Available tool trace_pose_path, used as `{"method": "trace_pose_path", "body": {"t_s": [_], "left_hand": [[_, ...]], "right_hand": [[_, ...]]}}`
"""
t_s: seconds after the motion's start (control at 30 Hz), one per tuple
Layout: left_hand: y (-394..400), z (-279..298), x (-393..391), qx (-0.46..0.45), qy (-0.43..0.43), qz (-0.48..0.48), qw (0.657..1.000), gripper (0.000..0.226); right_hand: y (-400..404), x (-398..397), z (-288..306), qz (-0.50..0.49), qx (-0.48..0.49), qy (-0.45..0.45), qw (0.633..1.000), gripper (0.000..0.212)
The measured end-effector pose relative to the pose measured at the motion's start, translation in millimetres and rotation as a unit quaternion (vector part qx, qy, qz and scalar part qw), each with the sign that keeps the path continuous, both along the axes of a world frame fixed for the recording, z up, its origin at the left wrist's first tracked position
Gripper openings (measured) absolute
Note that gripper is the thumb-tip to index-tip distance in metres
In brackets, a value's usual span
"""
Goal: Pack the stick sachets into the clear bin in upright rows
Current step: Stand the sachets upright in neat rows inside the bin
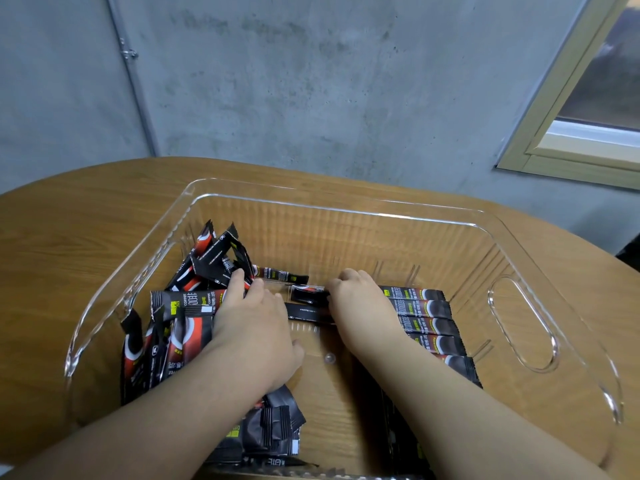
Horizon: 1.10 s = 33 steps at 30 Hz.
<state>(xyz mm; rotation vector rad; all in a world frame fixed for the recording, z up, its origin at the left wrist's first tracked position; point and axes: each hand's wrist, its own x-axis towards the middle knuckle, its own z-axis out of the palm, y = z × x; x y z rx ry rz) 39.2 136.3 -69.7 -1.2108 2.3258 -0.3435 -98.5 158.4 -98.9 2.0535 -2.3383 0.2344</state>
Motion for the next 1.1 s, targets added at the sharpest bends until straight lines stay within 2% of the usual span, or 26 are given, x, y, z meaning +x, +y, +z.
{"method": "trace_pose_path", "body": {"t_s": [0.23, 0.33, 0.4, 0.5, 0.57, 0.77, 0.9, 1.1], "left_hand": [[0, -1, -1, 0.000, -0.012, 0.001, 1.000, 0.075], [0, -1, -1, 0.000, -0.019, -0.003, 1.000, 0.076], [0, 0, -1, 0.004, -0.021, -0.004, 1.000, 0.076], [0, 1, -1, 0.010, -0.018, -0.002, 1.000, 0.076], [1, 3, -1, 0.013, -0.016, -0.002, 1.000, 0.077], [1, 5, 0, 0.014, 0.009, 0.003, 1.000, 0.080], [0, 3, 1, 0.009, 0.017, 0.003, 1.000, 0.081], [-2, -1, 0, 0.008, 0.005, -0.010, 1.000, 0.076]], "right_hand": [[4, 2, 24, -0.014, -0.088, -0.033, 0.996, 0.017], [14, 3, 40, -0.040, -0.028, -0.042, 0.998, 0.026], [20, 5, 47, -0.043, 0.024, -0.079, 0.996, 0.029], [27, 15, 49, -0.039, 0.102, -0.115, 0.987, 0.021], [28, 22, 47, -0.031, 0.126, -0.089, 0.988, 0.005], [23, 32, 36, -0.002, 0.135, 0.017, 0.991, 0.018], [22, 24, 30, 0.006, 0.117, 0.012, 0.993, 0.018], [19, 18, 18, 0.062, 0.080, -0.022, 0.995, 0.042]]}}
